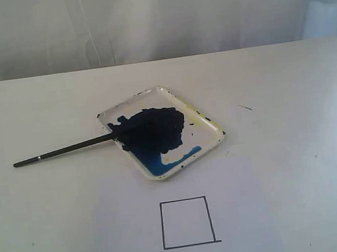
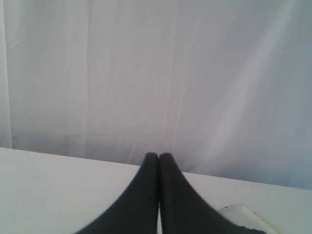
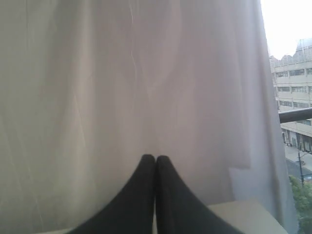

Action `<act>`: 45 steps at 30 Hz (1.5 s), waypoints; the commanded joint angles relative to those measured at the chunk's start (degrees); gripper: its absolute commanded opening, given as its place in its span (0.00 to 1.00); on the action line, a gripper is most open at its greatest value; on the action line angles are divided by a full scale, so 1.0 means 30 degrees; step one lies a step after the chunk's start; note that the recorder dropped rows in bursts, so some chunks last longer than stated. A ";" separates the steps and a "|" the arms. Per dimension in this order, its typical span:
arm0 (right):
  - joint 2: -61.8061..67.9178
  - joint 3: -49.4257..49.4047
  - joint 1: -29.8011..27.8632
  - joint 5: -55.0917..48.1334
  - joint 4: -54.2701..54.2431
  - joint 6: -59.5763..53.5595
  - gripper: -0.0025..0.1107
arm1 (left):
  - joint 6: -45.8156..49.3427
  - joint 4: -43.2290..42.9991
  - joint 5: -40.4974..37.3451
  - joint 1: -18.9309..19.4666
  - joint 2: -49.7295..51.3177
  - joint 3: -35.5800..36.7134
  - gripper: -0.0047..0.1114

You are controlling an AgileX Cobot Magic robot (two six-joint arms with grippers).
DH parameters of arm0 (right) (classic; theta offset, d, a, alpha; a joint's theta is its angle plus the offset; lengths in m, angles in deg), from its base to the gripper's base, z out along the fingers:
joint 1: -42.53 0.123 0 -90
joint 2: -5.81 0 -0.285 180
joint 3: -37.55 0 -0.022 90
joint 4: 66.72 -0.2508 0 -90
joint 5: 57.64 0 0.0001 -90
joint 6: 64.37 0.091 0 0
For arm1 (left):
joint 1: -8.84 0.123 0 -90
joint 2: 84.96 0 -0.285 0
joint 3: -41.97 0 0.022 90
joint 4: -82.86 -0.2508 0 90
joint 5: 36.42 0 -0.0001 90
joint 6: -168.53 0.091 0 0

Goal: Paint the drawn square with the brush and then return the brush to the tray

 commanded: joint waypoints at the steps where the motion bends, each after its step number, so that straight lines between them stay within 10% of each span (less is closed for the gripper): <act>1: 0.0637 0.1978 -0.0068 -0.1105 -0.0112 0.0706 0.02 | 0.0414 0.0228 -0.1871 0.0005 0.1801 -0.2355 0.04; 26: 1.4240 1.1481 -0.0030 -0.5617 -0.0312 -0.3388 0.03 | 0.7328 0.0941 -1.0118 0.0005 1.9087 -1.2195 0.04; 38: 1.9311 1.1668 0.3383 -0.6493 -0.0407 -0.6771 0.47 | 1.2090 0.4080 -1.0538 0.0005 2.5754 -1.4552 0.05; 45: 2.2105 1.3584 0.3761 -1.0445 -0.2248 -0.6668 0.49 | 1.2090 0.4709 -1.1652 0.0005 2.9215 -1.6249 0.32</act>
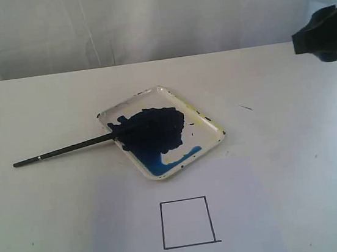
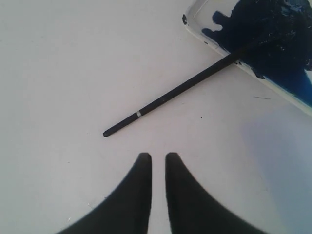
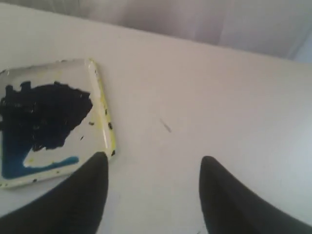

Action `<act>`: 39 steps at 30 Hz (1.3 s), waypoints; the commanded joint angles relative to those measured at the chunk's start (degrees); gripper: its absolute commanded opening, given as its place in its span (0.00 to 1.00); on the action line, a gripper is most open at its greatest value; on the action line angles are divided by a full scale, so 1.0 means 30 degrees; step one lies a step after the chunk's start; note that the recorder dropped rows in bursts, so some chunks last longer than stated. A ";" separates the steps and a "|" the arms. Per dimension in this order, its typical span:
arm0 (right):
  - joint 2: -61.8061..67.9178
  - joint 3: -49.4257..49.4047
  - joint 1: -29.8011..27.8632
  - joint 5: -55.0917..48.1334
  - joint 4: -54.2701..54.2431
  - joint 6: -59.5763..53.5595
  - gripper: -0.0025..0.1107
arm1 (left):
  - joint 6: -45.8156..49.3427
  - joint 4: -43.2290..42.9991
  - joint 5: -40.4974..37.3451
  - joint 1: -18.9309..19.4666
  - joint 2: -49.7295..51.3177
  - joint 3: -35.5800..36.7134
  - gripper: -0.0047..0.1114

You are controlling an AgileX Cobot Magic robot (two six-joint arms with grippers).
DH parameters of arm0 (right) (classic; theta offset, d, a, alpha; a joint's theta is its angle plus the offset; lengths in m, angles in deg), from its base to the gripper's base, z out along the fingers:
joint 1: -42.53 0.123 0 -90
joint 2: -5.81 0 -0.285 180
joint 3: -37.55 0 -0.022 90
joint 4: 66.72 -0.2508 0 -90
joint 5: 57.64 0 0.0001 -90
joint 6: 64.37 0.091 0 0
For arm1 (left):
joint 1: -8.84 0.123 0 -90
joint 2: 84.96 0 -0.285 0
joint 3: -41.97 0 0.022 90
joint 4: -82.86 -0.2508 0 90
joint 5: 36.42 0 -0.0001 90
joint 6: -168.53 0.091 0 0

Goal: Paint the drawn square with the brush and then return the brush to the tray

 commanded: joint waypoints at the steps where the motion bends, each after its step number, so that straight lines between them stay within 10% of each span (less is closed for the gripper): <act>1: 0.1735 0.1563 0.0124 -0.2643 -0.0470 -0.0259 0.49 | 0.0085 0.0759 -0.1125 -0.0031 0.1813 -0.1061 0.34; 27: 1.1198 0.1922 0.0124 -0.5184 -1.1334 -2.5758 0.49 | 0.9185 0.2652 0.1459 -0.0236 0.5176 -0.1934 0.54; 39: 1.2613 0.1922 0.0124 -0.5798 -1.1405 -2.9355 0.49 | 1.0182 0.2697 0.2029 -0.0236 0.5901 -0.1934 0.54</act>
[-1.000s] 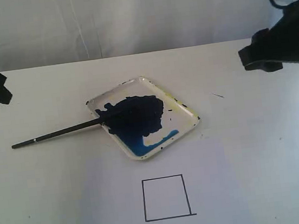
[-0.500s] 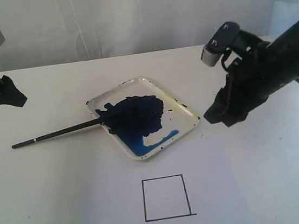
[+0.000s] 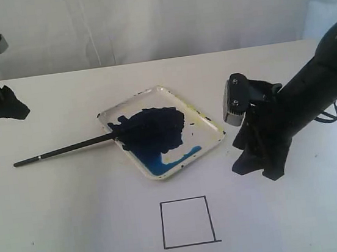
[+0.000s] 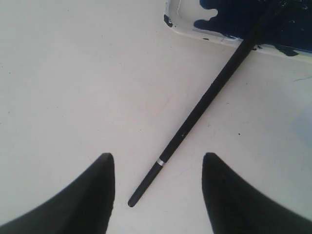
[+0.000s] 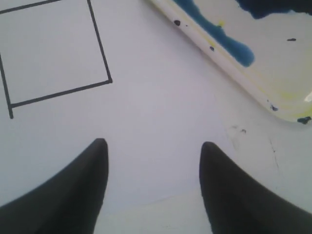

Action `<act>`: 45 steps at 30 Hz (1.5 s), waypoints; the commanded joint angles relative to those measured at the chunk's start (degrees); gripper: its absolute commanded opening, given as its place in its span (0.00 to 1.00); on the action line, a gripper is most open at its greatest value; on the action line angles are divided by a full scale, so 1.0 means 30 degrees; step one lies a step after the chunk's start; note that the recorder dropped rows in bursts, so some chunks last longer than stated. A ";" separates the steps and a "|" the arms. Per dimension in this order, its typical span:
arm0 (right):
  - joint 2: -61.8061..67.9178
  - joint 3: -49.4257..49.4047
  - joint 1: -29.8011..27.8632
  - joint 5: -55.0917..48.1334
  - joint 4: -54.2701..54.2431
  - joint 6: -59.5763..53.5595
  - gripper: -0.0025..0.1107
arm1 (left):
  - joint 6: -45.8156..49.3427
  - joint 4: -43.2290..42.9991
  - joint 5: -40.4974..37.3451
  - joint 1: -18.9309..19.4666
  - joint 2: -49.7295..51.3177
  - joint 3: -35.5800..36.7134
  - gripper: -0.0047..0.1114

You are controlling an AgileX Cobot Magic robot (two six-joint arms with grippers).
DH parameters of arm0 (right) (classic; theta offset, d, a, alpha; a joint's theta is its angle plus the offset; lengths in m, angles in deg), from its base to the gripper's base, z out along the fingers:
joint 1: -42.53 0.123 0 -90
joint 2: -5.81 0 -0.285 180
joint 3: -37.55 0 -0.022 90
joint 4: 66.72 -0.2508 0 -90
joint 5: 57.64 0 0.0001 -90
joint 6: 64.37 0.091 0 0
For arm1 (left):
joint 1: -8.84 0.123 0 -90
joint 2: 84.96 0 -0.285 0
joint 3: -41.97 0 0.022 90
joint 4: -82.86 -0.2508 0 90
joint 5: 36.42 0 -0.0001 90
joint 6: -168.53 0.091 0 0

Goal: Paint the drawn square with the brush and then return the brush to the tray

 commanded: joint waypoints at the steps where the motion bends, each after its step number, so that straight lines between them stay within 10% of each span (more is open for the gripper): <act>1: 0.0027 0.0140 0.0005 0.0168 -0.0205 -0.1409 0.49 | 0.0657 0.0383 0.0067 -0.0037 0.0763 -0.0097 0.54; 45: 0.2584 -0.0733 0.2114 0.3908 0.2717 0.2278 0.64 | 0.6374 0.4065 -0.0723 -0.0037 0.3077 -0.0097 0.71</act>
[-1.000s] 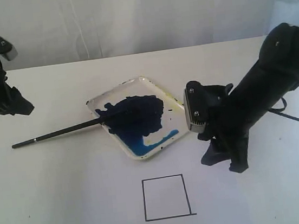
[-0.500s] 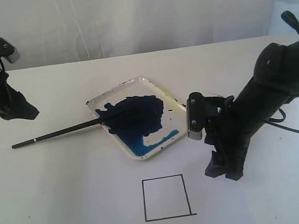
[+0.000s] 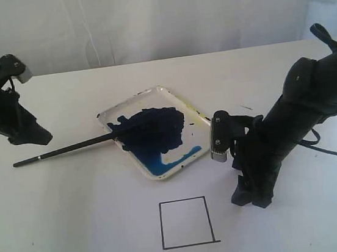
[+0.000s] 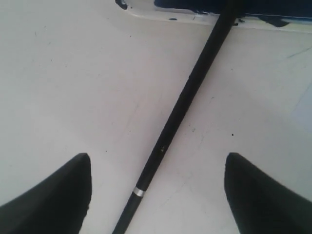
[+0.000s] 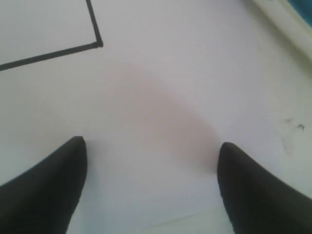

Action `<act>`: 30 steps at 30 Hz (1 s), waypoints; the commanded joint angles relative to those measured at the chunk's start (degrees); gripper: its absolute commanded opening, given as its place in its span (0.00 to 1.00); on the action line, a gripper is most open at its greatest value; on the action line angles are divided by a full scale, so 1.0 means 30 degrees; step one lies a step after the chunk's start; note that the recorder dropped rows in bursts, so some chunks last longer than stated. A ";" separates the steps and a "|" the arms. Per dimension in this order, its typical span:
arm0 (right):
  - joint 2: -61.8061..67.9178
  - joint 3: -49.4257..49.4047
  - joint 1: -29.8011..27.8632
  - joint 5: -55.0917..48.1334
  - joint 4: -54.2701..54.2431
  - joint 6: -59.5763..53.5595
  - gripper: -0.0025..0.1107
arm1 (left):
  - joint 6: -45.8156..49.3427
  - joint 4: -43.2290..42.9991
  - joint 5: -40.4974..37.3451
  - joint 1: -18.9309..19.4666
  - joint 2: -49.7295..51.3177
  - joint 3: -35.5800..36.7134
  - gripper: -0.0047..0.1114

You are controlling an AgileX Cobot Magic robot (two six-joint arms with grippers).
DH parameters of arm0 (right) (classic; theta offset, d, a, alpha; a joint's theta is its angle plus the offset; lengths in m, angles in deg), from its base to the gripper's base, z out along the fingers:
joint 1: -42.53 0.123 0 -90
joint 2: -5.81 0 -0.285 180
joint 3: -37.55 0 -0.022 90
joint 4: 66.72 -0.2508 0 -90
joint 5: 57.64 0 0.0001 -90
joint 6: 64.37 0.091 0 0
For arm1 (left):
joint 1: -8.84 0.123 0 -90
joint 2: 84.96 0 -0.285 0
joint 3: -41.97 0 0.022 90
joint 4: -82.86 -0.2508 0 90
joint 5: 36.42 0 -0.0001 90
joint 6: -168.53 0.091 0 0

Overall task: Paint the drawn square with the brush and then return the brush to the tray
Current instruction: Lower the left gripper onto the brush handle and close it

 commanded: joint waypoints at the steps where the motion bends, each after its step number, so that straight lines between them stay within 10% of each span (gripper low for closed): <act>1: 0.0178 -0.0080 0.0011 0.0221 0.0153 -0.0047 0.64 | 0.1887 0.1793 -0.1039 -0.0037 0.0173 -0.0083 0.71; 30: 0.0211 -0.0080 0.0011 0.0223 0.0153 0.0099 0.64 | 1.3261 1.0590 -0.0842 -0.0037 0.4563 -0.0083 0.66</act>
